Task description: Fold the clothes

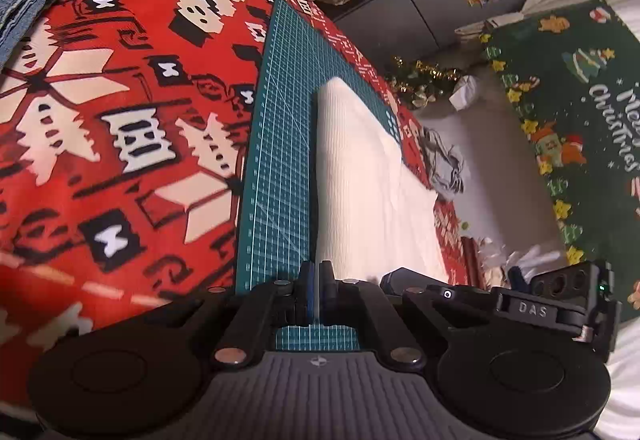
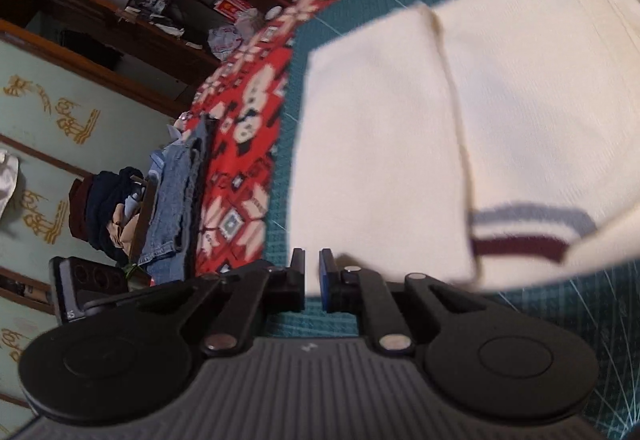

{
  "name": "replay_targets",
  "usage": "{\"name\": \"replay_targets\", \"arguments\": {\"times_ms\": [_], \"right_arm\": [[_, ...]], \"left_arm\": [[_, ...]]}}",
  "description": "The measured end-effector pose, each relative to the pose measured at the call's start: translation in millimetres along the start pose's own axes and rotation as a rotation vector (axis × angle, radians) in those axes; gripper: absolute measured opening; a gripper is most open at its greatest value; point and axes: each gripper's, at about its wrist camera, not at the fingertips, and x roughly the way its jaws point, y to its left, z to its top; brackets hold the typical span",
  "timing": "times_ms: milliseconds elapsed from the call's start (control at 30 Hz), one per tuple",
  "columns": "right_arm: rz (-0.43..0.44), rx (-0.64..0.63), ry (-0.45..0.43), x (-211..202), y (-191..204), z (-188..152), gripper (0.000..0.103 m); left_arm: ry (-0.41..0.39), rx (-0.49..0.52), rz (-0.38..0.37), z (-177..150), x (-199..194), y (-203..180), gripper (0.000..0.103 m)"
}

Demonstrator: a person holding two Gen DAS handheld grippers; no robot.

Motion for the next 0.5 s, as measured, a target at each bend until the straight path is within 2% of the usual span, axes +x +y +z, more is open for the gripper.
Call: {"name": "replay_targets", "arguments": {"times_ms": [100,233,500], "right_arm": [[-0.045,-0.058,0.02,11,18,3,0.008],[-0.092,-0.078,0.036,16,23,-5,0.006],[-0.106,-0.045,0.085,14,15,-20,0.004]], "left_arm": [[0.024,-0.014,-0.013,0,7,2,0.001],[0.058,-0.004,-0.026,-5,14,1,0.002],[0.066,-0.033,-0.049,-6,5,12,0.001]]}}
